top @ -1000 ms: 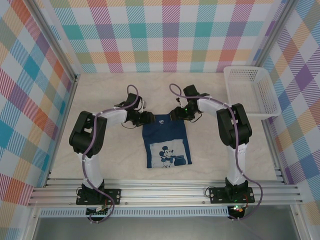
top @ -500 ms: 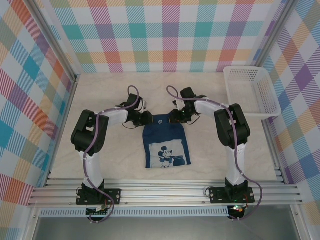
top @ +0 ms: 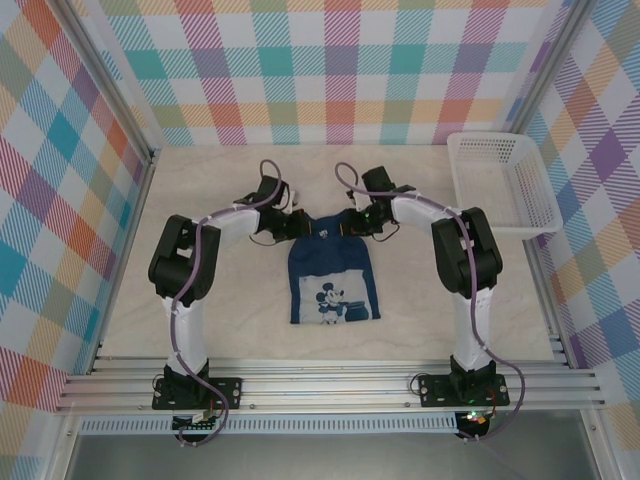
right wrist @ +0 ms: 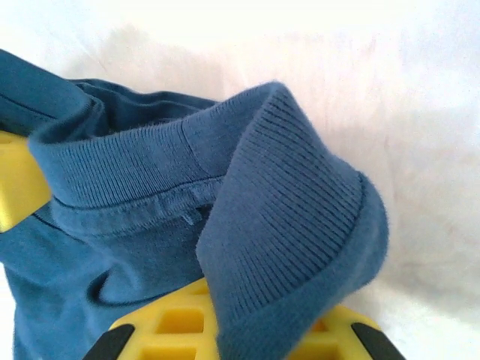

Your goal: Fold the inside-out t-shirt

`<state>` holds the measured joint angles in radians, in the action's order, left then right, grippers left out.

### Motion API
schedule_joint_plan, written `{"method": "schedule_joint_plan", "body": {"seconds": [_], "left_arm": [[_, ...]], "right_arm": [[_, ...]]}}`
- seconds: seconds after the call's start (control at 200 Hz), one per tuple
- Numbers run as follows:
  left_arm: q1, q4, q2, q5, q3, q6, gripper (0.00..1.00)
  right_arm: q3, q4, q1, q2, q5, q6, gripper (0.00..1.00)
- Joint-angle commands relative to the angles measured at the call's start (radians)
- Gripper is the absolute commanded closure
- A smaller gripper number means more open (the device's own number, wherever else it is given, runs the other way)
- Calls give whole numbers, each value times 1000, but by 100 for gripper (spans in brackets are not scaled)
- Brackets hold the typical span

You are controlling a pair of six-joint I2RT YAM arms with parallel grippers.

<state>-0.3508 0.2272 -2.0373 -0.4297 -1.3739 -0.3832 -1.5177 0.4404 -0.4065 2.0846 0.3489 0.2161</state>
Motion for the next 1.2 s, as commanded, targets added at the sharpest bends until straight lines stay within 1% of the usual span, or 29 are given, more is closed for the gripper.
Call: {"method": "schedule_joint_plan", "body": {"seconds": [0.0,0.025,0.04,0.14,0.225,0.295,0.365,0.435,0.59,0.625,0.685,0.755,0.795,0.86,0.935,1.0,1.085,1.195], "left_arm": [[41,36,74,-20,-133,18,100],[46,41,78,-18,-172,21,100],[49,77,80,-18,-200,22,100],[62,179,83,-22,-387,51,100],[66,247,95,-10,-516,81,100],[67,272,113,-11,-566,99,100],[67,270,140,-30,-557,103,100],[66,228,180,-58,-483,97,100],[49,60,307,-102,-149,60,100],[39,-8,336,-103,-67,51,100],[15,-54,386,-106,71,41,100],[-21,-118,446,-92,223,-4,100],[-43,-158,484,-93,305,-37,100],[-89,-178,540,-72,403,-71,100],[-150,-198,584,-32,487,-95,100],[-185,-194,587,-11,518,-106,100],[-212,-206,564,4,534,-115,100],[-224,-231,529,12,520,-125,100]], "right_arm": [[-126,-88,19,-96,18,-25,100],[-158,-84,21,-99,21,-31,100],[-177,-79,23,-99,23,-34,100],[-315,-58,27,-109,37,-51,100],[-395,-53,27,-126,51,-66,100],[-417,-61,28,-148,62,-82,100],[-378,-94,27,-185,87,-100,100],[-294,-137,26,-227,118,-117,100],[13,-290,26,-355,196,-122,100],[93,-334,26,-384,214,-111,100],[219,-383,25,-436,235,-84,100],[375,-436,19,-510,248,-40,100],[461,-455,9,-561,234,-20,100],[580,-471,-5,-636,212,15,100],[675,-479,-12,-699,195,65,100],[721,-459,-13,-727,176,88,99],[725,-397,-13,-723,124,85,99],[701,-333,-14,-687,70,81,99]]}}
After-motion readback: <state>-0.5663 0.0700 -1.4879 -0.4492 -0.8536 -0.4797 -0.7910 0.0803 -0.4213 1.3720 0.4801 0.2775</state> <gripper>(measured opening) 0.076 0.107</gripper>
